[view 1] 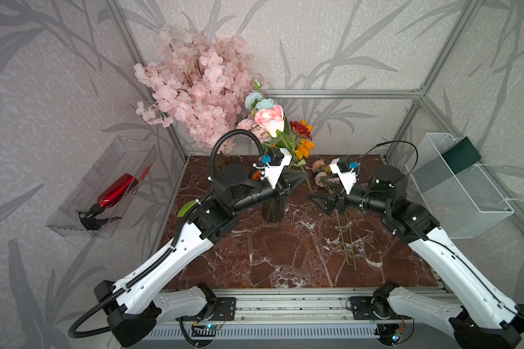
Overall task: Pick out pink flowers from the vase
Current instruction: Place the flower at the center of the board.
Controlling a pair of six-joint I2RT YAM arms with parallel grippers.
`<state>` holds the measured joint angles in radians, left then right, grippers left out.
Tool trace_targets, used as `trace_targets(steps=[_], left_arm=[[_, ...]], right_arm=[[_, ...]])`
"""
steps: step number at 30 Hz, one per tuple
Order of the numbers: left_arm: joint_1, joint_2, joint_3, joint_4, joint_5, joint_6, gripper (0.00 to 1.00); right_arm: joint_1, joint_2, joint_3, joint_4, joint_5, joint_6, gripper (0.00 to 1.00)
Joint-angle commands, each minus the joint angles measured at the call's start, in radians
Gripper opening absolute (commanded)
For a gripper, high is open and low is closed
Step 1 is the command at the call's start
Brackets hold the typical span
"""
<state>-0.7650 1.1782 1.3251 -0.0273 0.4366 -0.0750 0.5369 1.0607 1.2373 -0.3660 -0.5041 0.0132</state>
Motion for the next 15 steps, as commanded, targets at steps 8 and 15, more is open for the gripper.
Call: trace_targets(steps=[8, 15], left_arm=[[-0.011, 0.065, 0.03, -0.055, 0.078, 0.001, 0.0], [-0.011, 0.083, 0.037, -0.064, 0.087, -0.003, 0.0]], right_arm=[[0.005, 0.013, 0.042, 0.013, -0.03, -0.027, 0.63], [0.004, 0.034, 0.054, 0.016, -0.06, -0.027, 0.41]])
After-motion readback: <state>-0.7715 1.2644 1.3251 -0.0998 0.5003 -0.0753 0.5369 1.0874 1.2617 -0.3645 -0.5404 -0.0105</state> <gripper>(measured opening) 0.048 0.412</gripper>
